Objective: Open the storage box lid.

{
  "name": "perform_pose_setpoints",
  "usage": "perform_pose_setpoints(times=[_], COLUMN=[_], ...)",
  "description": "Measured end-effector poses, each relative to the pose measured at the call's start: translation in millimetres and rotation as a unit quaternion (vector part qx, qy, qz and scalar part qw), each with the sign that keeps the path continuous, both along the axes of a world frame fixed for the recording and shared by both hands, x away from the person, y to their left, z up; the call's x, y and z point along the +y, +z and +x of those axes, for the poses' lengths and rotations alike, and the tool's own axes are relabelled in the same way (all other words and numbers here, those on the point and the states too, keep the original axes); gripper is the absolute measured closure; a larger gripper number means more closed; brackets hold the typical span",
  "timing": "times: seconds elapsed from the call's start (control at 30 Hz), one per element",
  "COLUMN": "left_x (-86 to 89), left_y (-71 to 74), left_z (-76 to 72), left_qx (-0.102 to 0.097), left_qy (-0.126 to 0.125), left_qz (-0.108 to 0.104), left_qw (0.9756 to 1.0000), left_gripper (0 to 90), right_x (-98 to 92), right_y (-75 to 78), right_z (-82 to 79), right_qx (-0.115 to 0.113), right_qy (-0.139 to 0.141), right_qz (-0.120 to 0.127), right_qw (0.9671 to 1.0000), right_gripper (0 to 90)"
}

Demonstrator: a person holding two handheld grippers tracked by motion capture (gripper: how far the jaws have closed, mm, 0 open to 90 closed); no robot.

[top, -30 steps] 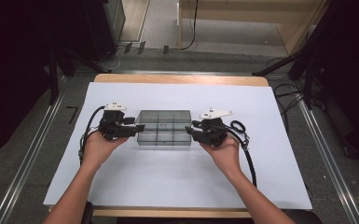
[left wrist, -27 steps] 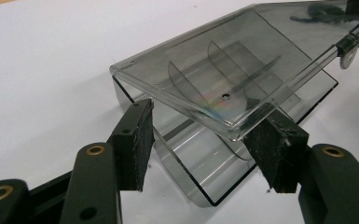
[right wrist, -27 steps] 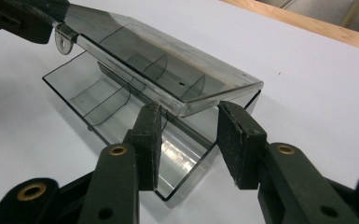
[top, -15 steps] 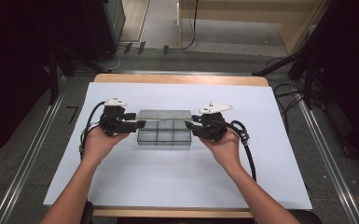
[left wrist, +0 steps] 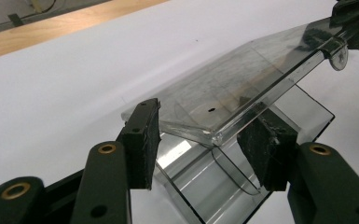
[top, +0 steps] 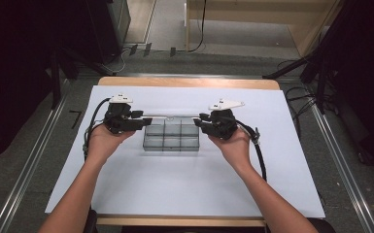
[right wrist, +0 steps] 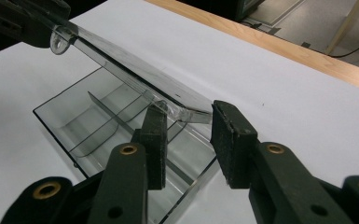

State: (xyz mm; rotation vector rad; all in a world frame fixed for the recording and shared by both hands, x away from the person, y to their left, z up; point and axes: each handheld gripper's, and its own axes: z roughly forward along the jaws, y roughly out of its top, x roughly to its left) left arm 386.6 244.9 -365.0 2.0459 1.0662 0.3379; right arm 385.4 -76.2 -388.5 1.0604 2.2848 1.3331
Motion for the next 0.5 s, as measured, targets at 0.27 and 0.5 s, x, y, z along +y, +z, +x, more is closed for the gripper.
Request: perform_pose_setpoints(times=[0.27, 0.5], left_x=[-0.1, 3.7], left_y=[1.8, 0.3], left_z=[10.0, 16.6], left_qx=[-0.002, 0.01], left_qy=[0.003, 0.006], left_qz=[0.007, -0.004], left_qw=[1.0, 0.9999], left_gripper=[55.9, 58.6], right_x=[-0.5, 2.3], right_y=[0.5, 1.1], right_z=[10.9, 16.8], right_qx=[0.003, -0.001], right_qy=[-0.002, -0.01], right_qz=[0.003, 0.003], right_qw=[1.0, 0.9999], right_gripper=[70.4, 70.8])
